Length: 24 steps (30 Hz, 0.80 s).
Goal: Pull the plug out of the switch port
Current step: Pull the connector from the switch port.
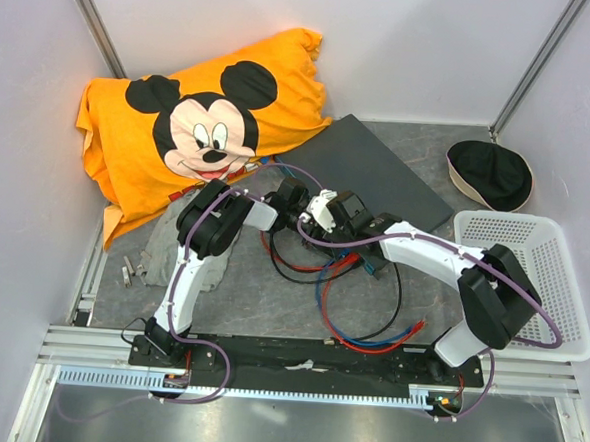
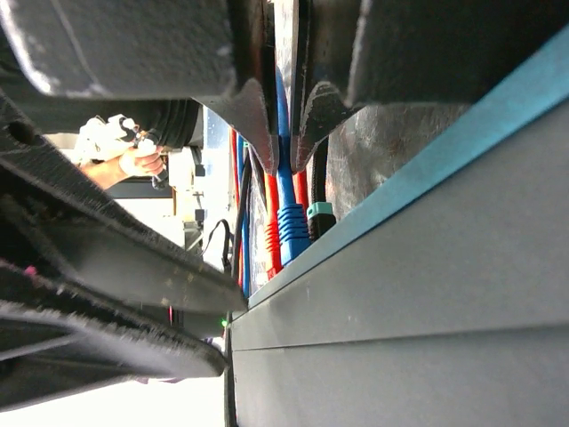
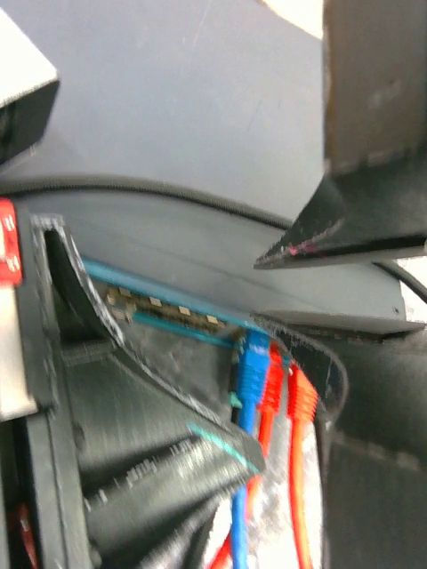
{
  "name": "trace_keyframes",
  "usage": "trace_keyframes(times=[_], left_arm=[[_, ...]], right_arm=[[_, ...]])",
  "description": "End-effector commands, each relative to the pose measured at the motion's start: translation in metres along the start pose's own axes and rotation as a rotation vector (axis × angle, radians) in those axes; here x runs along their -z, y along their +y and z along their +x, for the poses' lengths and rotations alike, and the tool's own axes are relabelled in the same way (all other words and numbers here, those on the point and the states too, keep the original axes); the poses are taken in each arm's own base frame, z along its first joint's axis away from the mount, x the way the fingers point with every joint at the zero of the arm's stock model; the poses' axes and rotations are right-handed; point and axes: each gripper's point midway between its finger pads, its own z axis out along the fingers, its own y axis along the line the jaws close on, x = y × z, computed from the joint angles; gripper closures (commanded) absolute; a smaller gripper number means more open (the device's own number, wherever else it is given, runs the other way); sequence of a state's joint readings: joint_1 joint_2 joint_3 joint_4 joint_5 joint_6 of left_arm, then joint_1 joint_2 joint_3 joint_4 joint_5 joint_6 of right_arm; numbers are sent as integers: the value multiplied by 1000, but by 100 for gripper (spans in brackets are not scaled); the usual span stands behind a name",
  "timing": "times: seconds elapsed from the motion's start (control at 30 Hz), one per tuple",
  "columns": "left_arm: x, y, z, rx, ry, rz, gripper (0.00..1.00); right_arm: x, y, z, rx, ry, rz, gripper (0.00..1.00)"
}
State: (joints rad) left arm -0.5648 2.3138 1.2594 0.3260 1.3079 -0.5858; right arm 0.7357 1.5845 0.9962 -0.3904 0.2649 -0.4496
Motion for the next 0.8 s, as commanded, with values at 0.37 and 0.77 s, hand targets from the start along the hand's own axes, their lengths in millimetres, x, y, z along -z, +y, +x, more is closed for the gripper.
trace_keyframes(times=[0.37,0.77], left_arm=[[10,18,-43,-6,-114,-67,94],[20,22,-47,14,-144,-60,94]], right_arm=[[9,12,11,2,11,-42,55],[-3,0,10,0,36,36,54]])
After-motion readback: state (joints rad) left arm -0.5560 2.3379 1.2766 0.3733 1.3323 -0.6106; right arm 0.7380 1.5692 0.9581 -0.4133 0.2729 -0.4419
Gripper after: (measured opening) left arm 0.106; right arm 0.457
